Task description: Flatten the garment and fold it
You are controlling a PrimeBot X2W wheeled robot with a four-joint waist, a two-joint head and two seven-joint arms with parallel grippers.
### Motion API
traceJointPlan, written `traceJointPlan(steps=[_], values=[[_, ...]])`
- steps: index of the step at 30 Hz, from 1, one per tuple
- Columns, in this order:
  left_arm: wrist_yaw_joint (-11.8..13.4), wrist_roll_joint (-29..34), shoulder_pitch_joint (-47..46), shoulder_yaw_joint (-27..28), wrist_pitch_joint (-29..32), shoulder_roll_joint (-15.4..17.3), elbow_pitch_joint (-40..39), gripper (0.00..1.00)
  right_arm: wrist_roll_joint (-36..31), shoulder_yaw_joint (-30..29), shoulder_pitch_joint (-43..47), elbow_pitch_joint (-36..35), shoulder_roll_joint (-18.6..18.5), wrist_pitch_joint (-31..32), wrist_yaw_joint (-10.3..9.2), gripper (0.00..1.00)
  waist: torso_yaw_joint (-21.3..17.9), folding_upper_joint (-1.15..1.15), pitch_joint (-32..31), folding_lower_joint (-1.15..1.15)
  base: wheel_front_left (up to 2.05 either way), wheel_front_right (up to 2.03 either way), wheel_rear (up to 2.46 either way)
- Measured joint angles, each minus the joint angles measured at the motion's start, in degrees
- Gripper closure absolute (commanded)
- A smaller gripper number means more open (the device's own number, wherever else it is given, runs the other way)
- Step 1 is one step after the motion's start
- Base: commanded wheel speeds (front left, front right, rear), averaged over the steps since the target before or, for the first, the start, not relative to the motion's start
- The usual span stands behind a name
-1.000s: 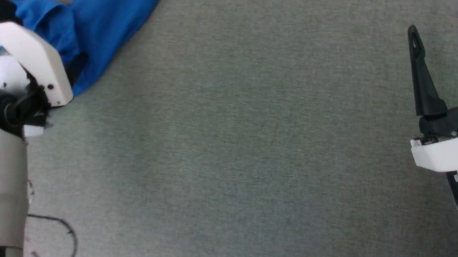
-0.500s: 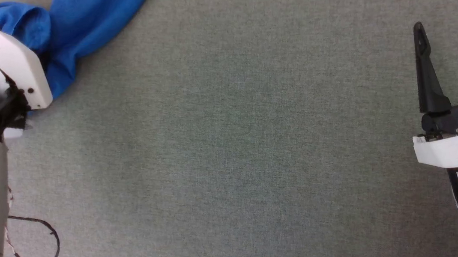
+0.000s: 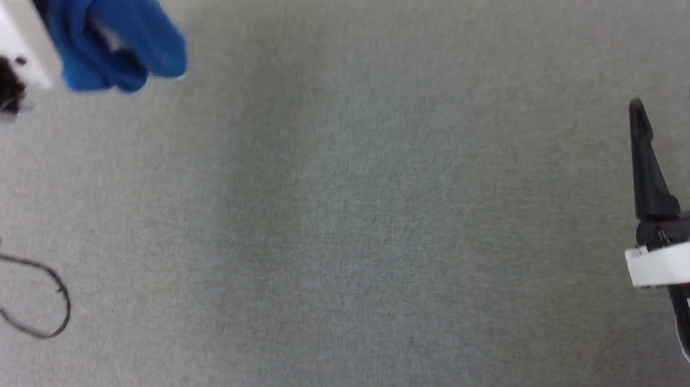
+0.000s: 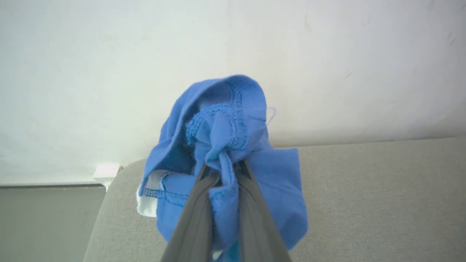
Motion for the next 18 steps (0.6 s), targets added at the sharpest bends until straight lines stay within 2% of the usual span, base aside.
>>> traceJointPlan(steps=[4, 12, 18], values=[[0.19, -0.56, -1.44, -0.64, 1.23, -2.25, -4.71, 1.0, 1.98, -1.01, 2.42, 1.36, -0.02, -0.31, 0.0, 0.0, -1.04, 0.0, -4.2, 0.0, 0.0, 0.0, 0.0], [2.52, -2.77, -1.49, -3.76, 4.86, -8.34, -14.5, 1.0, 4.42, -3.02, 5.76, 1.26, 0.0, -0.65, 0.0, 0.0, -4.74, 0.0, -10.57, -0.01, 0.0, 0.0, 0.0], [3.48, -3.04, 4.4, -7.95, 5.98, -11.62, -20.31, 1.0, 5.13, -3.04, 6.57, 0.42, -0.03, -0.65, 0.0, 0.0, -9.22, 0.0, -12.43, 0.0, 0.0, 0.0, 0.0]])
